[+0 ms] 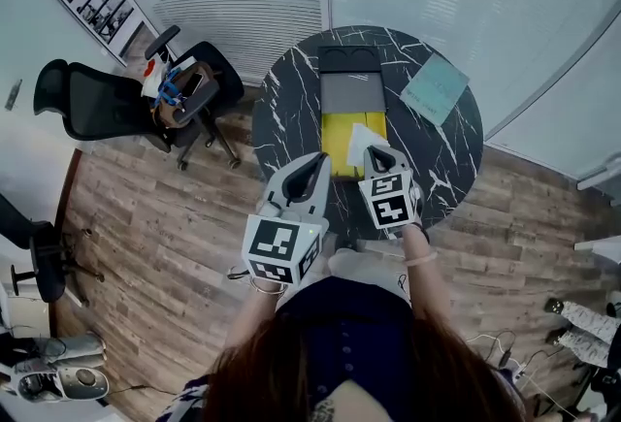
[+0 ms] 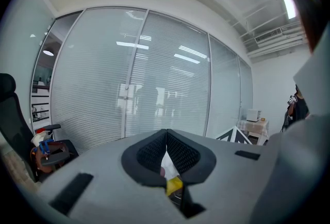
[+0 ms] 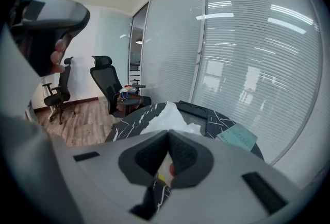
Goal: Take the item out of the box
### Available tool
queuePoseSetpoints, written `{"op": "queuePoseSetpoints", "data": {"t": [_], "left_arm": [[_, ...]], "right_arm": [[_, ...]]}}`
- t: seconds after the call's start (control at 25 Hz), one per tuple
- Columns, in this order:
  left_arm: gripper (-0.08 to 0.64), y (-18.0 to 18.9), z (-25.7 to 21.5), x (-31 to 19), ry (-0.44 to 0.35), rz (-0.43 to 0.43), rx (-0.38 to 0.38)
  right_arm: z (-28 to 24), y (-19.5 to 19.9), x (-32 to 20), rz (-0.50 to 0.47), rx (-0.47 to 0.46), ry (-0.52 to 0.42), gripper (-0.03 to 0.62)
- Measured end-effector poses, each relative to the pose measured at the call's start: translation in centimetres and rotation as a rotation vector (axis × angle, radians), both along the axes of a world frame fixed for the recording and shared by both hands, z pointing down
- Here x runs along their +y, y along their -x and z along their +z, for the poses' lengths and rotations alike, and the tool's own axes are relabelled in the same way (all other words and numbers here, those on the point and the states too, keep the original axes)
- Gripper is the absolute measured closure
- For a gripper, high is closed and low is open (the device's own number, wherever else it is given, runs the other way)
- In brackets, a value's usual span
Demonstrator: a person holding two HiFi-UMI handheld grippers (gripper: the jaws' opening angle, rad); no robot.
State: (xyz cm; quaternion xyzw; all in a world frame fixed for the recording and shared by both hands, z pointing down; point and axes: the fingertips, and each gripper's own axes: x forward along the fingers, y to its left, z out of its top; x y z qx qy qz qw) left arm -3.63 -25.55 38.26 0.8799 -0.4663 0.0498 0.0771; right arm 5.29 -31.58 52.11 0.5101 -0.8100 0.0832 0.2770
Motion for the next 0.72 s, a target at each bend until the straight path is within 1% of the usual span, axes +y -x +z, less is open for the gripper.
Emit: {"op": "queuePoseSetpoints", "data": {"t": [0.44, 0.72], "left_arm": [[0.532, 0.9, -0.6, 2.6, -0.022, 0.006, 0.002], [0.534, 1.6, -0.9, 4.2, -0.03, 0.006, 0.001]], "right_arm": [[-3.0, 0.6, 2.7, 0.024, -0.056, -0.06, 0.568], [-4.4, 1.1, 4.4, 0.028, -0.064, -0.093, 0.568]]}}
